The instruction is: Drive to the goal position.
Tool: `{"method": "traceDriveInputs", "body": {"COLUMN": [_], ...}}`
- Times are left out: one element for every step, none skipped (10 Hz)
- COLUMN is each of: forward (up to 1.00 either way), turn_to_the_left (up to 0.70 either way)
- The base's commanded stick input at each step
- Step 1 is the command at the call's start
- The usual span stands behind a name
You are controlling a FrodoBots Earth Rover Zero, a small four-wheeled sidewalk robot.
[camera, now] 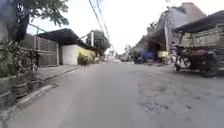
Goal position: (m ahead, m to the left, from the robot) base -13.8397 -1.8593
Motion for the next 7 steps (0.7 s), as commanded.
{"method": "traceDriveInputs", "body": {"forward": [0.00,0.00,0.00,0.00,0.00,0.00,0.00], "turn_to_the_left": [-1.00,-1.00,-1.00,-1.00,-1.00,-1.00,-1.00]}}
